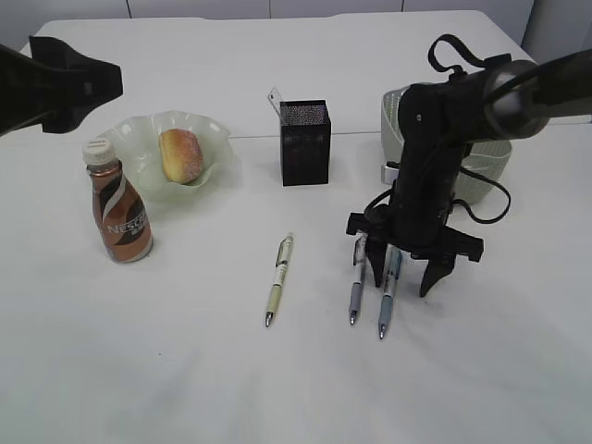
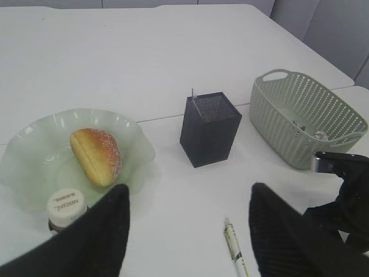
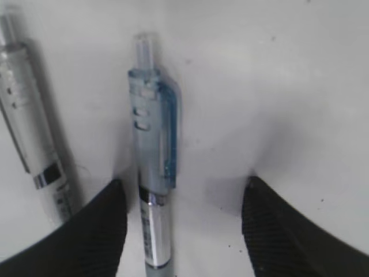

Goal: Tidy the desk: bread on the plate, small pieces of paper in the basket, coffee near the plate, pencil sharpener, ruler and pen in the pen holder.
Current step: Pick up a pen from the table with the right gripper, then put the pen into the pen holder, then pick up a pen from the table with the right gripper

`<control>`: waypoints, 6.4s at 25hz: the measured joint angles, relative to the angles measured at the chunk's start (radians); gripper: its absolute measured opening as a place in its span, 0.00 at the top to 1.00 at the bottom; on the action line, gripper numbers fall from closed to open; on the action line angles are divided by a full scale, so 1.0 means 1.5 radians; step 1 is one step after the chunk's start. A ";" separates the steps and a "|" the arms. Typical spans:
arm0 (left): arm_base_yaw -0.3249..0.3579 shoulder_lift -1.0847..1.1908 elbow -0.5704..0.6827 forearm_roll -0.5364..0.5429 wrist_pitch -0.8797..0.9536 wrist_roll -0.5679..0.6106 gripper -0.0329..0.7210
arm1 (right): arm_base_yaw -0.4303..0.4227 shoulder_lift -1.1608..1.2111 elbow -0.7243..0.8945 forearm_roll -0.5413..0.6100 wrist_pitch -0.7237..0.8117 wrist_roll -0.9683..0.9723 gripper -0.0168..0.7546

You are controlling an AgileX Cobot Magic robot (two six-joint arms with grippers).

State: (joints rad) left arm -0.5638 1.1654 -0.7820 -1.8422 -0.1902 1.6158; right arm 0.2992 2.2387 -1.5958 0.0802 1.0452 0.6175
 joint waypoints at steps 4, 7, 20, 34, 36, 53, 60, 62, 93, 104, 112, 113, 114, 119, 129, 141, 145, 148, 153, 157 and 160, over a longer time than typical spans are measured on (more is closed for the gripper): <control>0.000 0.000 0.000 0.000 0.000 0.000 0.33 | 0.000 0.000 0.000 -0.004 0.004 0.000 0.58; 0.000 0.000 0.000 0.000 0.000 0.000 0.33 | 0.000 0.000 -0.001 -0.003 0.004 0.000 0.82; 0.000 0.000 0.000 0.000 0.000 0.000 0.38 | 0.000 0.009 -0.026 0.001 0.067 -0.145 0.87; 0.000 0.000 0.000 0.000 0.000 0.000 0.38 | 0.000 0.012 -0.204 0.001 0.114 -0.386 0.87; 0.000 0.000 0.000 0.000 0.000 0.000 0.38 | 0.000 0.012 -0.231 0.001 0.114 -0.412 0.87; 0.000 0.000 0.000 0.000 0.000 0.000 0.39 | 0.000 0.014 -0.384 -0.010 -0.118 -0.436 0.87; 0.000 0.000 0.000 0.000 0.000 0.000 0.39 | 0.000 0.014 -0.378 -0.011 -0.340 -0.445 0.87; 0.000 0.000 0.000 0.000 0.000 0.000 0.39 | 0.000 0.014 -0.356 -0.011 -0.400 -0.448 0.87; 0.000 0.000 0.000 0.000 0.000 0.000 0.39 | 0.006 0.044 -0.098 -0.109 -0.935 -0.381 0.87; 0.000 0.000 0.000 0.000 0.000 0.000 0.40 | 0.006 0.056 -0.098 -0.133 -0.920 -0.381 0.76; 0.000 0.000 0.000 0.000 0.000 0.000 0.42 | 0.006 0.056 -0.100 -0.138 -0.913 -0.371 0.49; 0.000 0.000 0.000 0.000 0.000 0.000 0.42 | 0.006 0.056 -0.102 -0.138 -0.902 -0.363 0.49; 0.000 0.000 0.000 0.000 0.000 0.000 0.42 | 0.007 0.056 -0.104 -0.138 -0.890 -0.354 0.48; 0.000 0.000 0.000 0.000 0.000 0.000 0.42 | 0.009 0.042 -0.139 -0.138 -0.774 -0.321 0.48; 0.000 0.000 0.000 0.000 0.000 0.000 0.42 | 0.009 -0.088 -0.169 -0.119 -0.495 -0.316 0.48; 0.000 0.000 0.000 0.000 0.001 0.000 0.42 | 0.009 -0.147 -0.170 -0.029 -0.045 -0.315 0.48; 0.000 0.000 0.000 0.000 0.018 0.000 0.42 | 0.009 -0.147 -0.170 -0.028 0.073 -0.313 0.48; 0.000 0.000 0.000 0.000 0.030 -0.001 0.42 | 0.009 -0.147 -0.170 -0.028 0.116 -0.313 0.48; 0.000 0.003 0.000 0.001 0.035 -0.001 0.42 | 0.009 -0.139 -0.166 0.015 0.121 -0.277 0.48; 0.000 0.010 0.000 0.001 0.047 -0.001 0.42 | 0.013 -0.108 -0.148 0.052 0.121 -0.223 0.48; 0.000 0.010 0.000 0.001 0.050 -0.006 0.42 | 0.013 -0.082 -0.143 0.079 0.121 -0.201 0.48</control>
State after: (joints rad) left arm -0.5638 1.1804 -0.7820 -1.8404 -0.1153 1.6071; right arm 0.3184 2.1158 -1.8107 0.1991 1.2260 0.3167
